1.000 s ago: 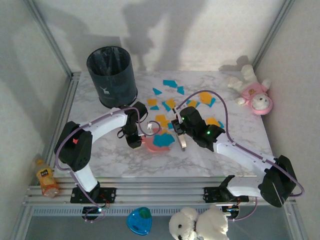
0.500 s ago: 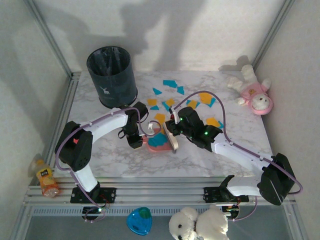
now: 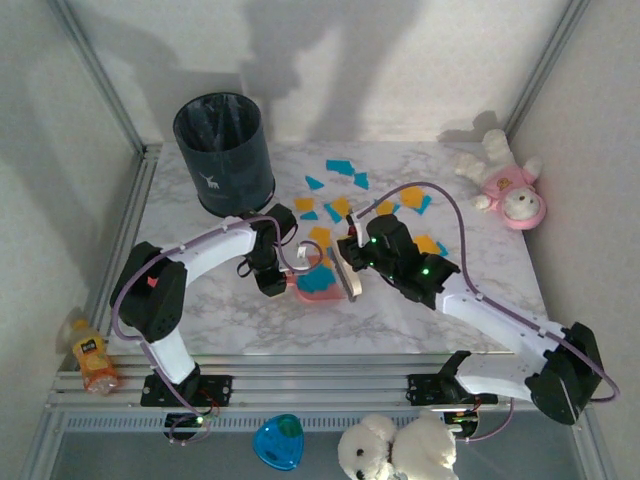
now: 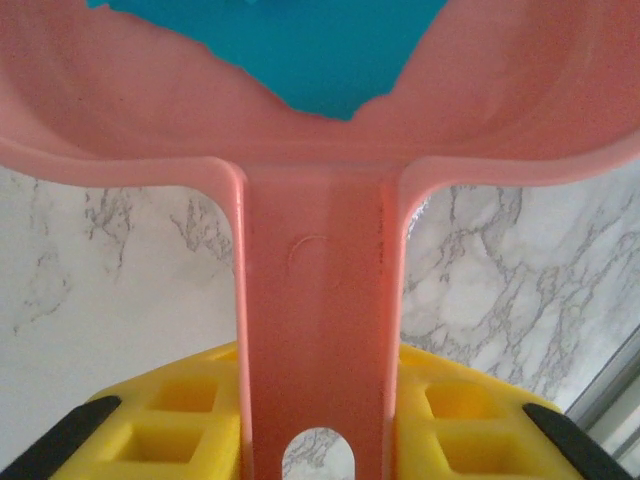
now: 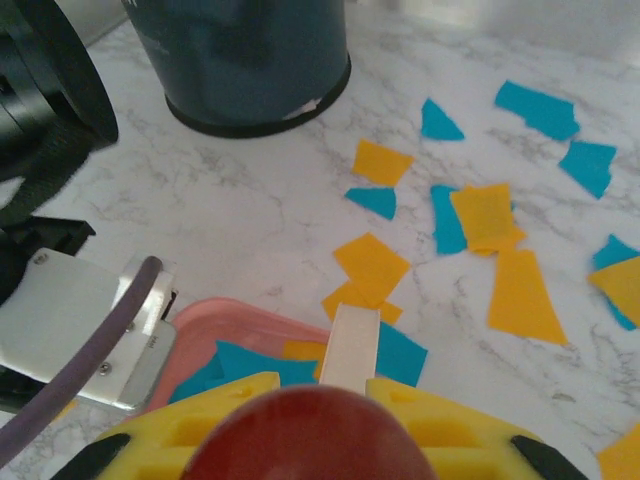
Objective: Sweep away the paper scraps from the table
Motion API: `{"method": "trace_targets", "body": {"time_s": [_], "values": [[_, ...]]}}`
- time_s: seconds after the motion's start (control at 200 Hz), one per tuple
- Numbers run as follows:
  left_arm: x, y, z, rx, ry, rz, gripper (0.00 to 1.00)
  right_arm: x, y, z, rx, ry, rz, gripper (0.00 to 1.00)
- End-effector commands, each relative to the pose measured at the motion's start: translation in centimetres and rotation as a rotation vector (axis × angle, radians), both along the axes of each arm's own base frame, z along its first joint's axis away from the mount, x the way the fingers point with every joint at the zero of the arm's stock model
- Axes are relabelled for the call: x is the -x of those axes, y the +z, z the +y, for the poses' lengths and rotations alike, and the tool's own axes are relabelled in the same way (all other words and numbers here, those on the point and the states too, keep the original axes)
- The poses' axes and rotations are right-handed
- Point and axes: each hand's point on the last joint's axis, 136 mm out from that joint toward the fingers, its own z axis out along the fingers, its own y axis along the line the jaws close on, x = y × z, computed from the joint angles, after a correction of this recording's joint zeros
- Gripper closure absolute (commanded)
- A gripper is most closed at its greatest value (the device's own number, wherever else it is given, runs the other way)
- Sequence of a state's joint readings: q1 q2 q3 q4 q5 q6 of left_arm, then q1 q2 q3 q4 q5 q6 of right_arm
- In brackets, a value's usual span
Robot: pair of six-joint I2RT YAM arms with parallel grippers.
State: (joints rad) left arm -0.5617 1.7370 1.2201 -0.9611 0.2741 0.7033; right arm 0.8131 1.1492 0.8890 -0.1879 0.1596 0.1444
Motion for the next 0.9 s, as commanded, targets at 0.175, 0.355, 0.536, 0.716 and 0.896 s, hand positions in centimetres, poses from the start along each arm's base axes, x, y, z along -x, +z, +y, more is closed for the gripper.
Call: {"method": "trace_targets", "body": {"time_s": [0.175, 0.355, 0.536, 0.716, 0.896], "values": [[0.6, 1.4, -0.9, 0.095, 0.017, -0.054, 0.84, -0.1, 2.8, -3.5, -0.021, -0.084, -0.072, 1.00], [0.1, 2.8, -1.6, 0.156, 0.040, -0.103, 0.84, -1.1, 2.4, -6.8, 0.023, -0.174, -0.065, 1.00], [-1.7, 4.7, -2.4, 0.227, 0.101, -0.171, 0.84, -1.5, 1.9, -9.2, 0.042, -0.237, -0.053, 1.00], [-4.0, 6.8, -3.4, 0.281, 0.172, -0.233, 0.83, -1.4, 1.8, -10.0, 0.026, -0.252, -0.049, 1.00], [-6.7, 9.3, -4.0, 0.323, 0.291, -0.284, 0.83, -1.4, 1.7, -10.1, 0.013, -0.254, -0.036, 1.00]]}}
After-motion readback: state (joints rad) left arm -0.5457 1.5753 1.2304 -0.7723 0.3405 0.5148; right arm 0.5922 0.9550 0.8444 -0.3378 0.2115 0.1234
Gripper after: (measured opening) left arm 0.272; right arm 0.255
